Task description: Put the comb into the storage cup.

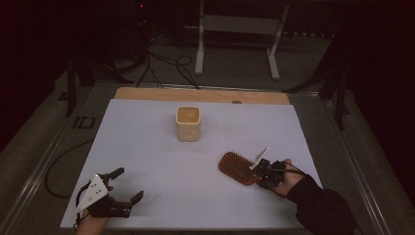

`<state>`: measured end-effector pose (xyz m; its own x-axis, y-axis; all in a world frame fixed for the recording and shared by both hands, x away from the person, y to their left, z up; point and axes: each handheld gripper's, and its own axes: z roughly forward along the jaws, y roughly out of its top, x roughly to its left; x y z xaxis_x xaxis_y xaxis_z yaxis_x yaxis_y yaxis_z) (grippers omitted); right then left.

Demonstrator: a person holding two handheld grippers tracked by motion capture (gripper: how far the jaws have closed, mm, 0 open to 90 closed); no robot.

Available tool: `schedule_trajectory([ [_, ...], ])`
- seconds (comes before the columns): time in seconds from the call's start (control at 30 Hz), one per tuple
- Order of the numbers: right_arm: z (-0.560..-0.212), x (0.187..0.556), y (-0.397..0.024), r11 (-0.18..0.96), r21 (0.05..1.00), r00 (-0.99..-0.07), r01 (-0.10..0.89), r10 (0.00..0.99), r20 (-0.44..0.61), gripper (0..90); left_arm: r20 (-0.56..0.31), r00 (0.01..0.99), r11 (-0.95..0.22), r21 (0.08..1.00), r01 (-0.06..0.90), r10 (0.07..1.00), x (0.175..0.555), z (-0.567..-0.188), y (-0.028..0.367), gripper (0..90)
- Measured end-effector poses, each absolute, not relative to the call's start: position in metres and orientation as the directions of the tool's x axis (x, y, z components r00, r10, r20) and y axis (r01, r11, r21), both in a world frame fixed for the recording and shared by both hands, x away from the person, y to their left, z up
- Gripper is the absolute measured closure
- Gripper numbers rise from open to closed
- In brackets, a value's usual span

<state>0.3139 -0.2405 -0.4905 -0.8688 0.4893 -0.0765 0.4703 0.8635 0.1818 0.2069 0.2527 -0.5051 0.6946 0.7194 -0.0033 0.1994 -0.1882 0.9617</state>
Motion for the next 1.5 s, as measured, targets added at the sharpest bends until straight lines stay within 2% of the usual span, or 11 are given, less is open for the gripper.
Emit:
schedule_trajectory([
  [0.23,-0.49,0.308,-0.246,0.824,0.301,-0.85,0.479,0.522,-0.076,73.2,-0.004,0.692,-0.187,0.962,0.2,0.721,0.208,-0.505,0.253,0.0],
  [0.5,-0.484,0.307,-0.241,0.785,0.397,-0.834,0.476,0.546,-0.081,73.2,-0.004,0.691,-0.187,0.961,0.201,0.722,0.208,-0.506,0.253,0.0],
  [0.63,-0.48,0.305,-0.239,0.754,0.465,-0.813,0.463,0.57,-0.114,73.3,-0.002,0.691,-0.189,0.961,0.2,0.723,0.208,-0.505,0.253,0.0],
  [1.13,-0.467,0.288,-0.221,0.649,0.631,-0.823,0.424,0.567,-0.03,73.1,-0.005,0.693,-0.193,0.959,0.208,0.721,0.208,-0.505,0.251,0.0],
  [1.3,-0.468,0.282,-0.215,0.614,0.683,-0.823,0.396,0.567,-0.033,73.1,-0.012,0.694,-0.185,0.96,0.209,0.72,0.208,-0.503,0.249,0.0],
  [1.5,-0.47,0.282,-0.213,0.582,0.71,-0.825,0.397,0.565,-0.002,73.1,-0.047,0.684,-0.168,0.955,0.244,0.728,0.213,-0.488,0.238,0.0],
])
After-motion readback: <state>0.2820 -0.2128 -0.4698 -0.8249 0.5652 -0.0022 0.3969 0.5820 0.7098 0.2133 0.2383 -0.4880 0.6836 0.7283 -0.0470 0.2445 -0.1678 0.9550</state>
